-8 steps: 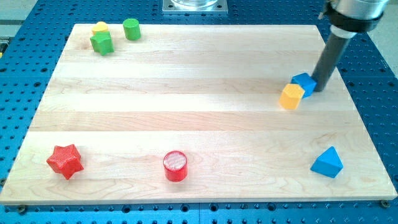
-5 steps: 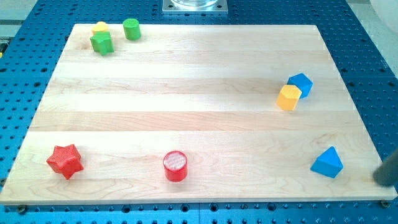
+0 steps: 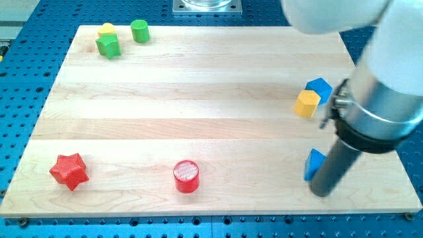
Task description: Move the triangle into the hexagon
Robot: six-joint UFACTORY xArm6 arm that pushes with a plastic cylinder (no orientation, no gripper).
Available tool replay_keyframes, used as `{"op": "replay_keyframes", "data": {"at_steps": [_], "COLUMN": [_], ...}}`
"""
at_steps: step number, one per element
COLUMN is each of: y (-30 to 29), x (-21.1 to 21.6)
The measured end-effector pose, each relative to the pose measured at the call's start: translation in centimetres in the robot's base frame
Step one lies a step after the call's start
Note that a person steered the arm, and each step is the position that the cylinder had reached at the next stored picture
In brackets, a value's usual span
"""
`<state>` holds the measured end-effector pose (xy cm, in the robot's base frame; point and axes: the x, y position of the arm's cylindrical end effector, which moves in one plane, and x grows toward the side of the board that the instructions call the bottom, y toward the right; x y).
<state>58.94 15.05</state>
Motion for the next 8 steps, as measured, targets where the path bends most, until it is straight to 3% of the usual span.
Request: {"op": "replay_keyframes", "data": {"at_steps": [2,4,6,7,8], "y": [-0.5,-0.2,2.7,4.4,0.2], "x": [-6.1,-2.8,-9.3,-9.8,-2.1]}}
